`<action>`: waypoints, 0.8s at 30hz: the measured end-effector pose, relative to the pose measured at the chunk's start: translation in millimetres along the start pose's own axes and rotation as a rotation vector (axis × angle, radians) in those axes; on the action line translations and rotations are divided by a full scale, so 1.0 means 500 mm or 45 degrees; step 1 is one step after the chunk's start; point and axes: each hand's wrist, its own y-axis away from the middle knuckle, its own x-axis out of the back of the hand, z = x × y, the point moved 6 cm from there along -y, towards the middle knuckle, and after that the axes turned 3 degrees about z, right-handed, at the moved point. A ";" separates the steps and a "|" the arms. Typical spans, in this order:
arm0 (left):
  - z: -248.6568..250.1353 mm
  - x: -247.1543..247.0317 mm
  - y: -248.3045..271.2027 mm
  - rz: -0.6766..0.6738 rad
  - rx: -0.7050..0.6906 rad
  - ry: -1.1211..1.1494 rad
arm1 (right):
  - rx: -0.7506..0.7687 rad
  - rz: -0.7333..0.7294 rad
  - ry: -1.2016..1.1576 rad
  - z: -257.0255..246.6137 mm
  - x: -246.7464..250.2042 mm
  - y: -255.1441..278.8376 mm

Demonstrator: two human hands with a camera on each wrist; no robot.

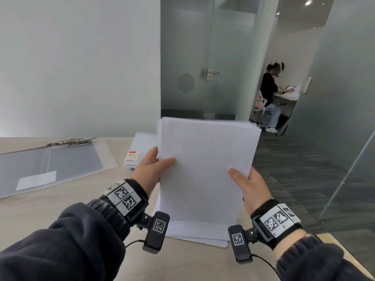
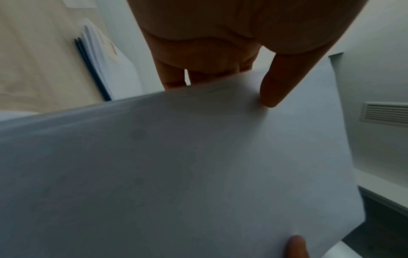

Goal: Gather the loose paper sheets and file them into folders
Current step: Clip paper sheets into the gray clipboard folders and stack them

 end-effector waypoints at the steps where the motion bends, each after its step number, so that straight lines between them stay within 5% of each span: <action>1: -0.017 0.002 0.005 0.003 0.023 -0.010 | -0.013 -0.015 0.009 0.014 0.001 0.005; 15: -0.113 -0.016 0.022 -0.016 0.203 -0.130 | -0.158 -0.049 0.030 0.068 0.012 0.032; 24: -0.115 0.018 0.024 0.020 0.158 -0.219 | -0.208 -0.017 0.056 0.076 -0.009 0.033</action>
